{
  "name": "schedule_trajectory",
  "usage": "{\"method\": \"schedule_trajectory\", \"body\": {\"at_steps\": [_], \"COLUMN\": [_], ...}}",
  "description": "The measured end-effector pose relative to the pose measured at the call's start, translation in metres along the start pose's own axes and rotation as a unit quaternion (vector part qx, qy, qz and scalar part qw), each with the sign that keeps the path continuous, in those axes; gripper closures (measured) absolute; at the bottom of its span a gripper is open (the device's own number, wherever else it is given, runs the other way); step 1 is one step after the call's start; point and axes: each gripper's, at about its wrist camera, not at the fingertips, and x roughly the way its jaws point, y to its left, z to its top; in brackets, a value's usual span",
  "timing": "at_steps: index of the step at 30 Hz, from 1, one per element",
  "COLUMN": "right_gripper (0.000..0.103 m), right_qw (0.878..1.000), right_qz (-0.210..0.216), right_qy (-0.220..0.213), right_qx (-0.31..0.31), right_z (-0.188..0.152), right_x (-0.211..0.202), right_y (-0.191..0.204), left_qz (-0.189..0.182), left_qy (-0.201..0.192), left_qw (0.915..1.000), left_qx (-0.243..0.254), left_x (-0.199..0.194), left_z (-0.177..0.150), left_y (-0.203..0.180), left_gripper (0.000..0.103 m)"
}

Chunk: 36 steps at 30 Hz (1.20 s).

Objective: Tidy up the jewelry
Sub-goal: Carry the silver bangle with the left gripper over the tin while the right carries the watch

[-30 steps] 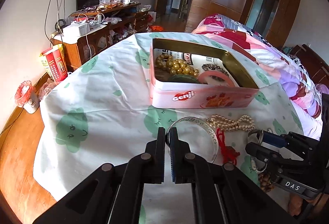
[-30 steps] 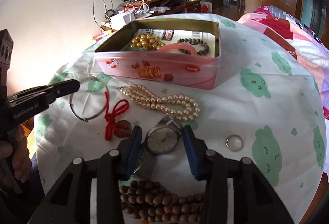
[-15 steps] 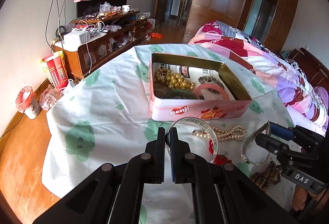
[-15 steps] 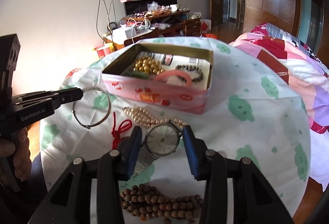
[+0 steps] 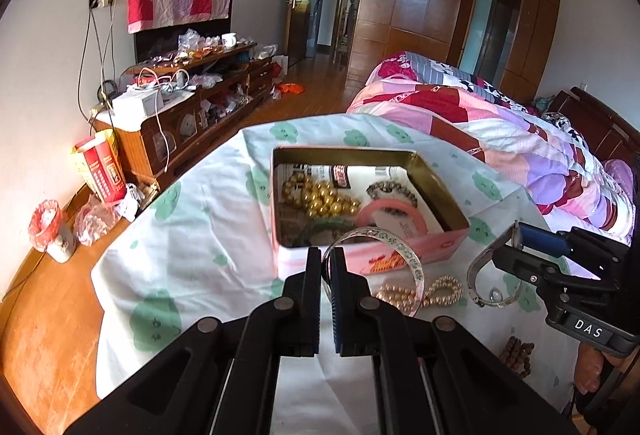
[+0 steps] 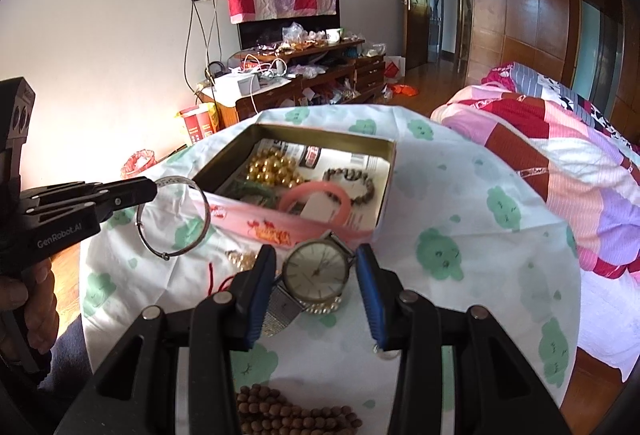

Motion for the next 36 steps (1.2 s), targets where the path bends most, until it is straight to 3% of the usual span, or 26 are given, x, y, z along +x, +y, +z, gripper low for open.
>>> {"method": "schedule_trajectory", "body": {"at_steps": [22,36], "right_gripper": [0.060,0.061], "right_qw": [0.999,0.999], "right_qz": [-0.002,0.000], "right_qy": [-0.024,-0.033], "right_qx": [-0.030,-0.039], "right_z": [0.045,0.071], "right_x": [0.015,0.029], "right_y": [-0.005,-0.007], "left_qz": [0.003,0.024], "left_qy": [0.001,0.009], "left_qw": [0.9998,0.9991], "left_qx": [0.019,0.033], "left_x": [0.028,0.055], "left_z": [0.031,0.050], "left_y": [-0.011,-0.011], "left_gripper": [0.100,0.100]}}
